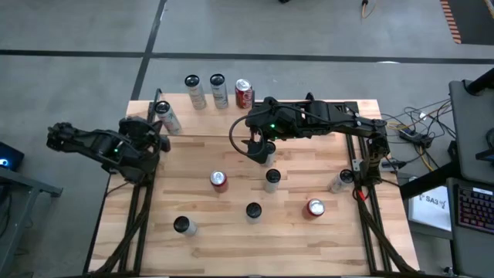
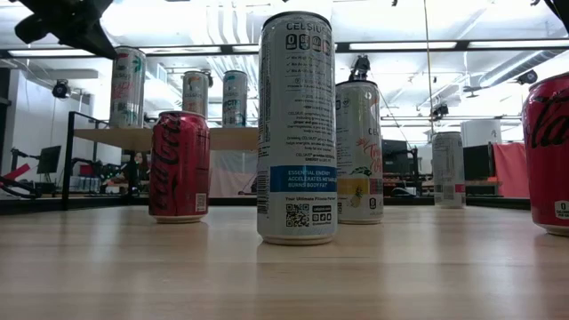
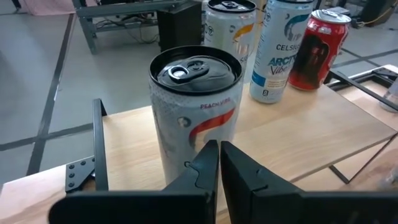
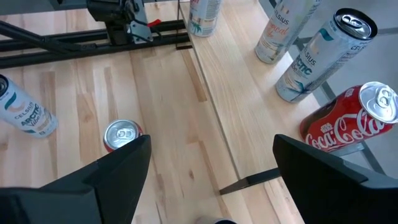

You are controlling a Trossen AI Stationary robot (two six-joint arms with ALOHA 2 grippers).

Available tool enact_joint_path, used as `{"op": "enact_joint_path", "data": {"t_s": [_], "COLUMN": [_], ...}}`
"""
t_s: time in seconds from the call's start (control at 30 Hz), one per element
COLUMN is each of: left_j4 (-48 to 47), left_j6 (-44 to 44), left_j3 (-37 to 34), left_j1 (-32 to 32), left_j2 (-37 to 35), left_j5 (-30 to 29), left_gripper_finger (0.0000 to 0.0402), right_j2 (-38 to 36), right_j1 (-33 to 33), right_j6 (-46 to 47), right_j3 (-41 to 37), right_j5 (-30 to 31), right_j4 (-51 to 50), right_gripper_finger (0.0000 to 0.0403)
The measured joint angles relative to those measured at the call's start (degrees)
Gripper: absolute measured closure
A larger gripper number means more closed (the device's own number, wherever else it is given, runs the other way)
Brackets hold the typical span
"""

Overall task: Place canned beverage on shelf
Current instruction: Put the bottom left white pink soda can on the shelf

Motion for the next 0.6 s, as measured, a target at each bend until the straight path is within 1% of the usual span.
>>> {"op": "enact_joint_path", "data": {"t_s": [0.47,0.6], "left_j4": [0.7,1.1], "left_j6": [0.0,0.0], "left_j3": [0.0,0.0], "left_j1": [5.8,7.8], "left_j2": [4.3,6.0], "left_j5": [-0.2,-1.2], "left_gripper_finger": [0.0402,0.0402], "right_j2": [0.0,0.0], "right_j1": [0.0,0.0], "right_j6": [-0.7,-0.8], "right_j3": [0.0,0.0], "right_j5": [0.0,0.0], "right_j4": [0.0,0.0], "right_gripper_finger": [0.0076,0.0076]}}
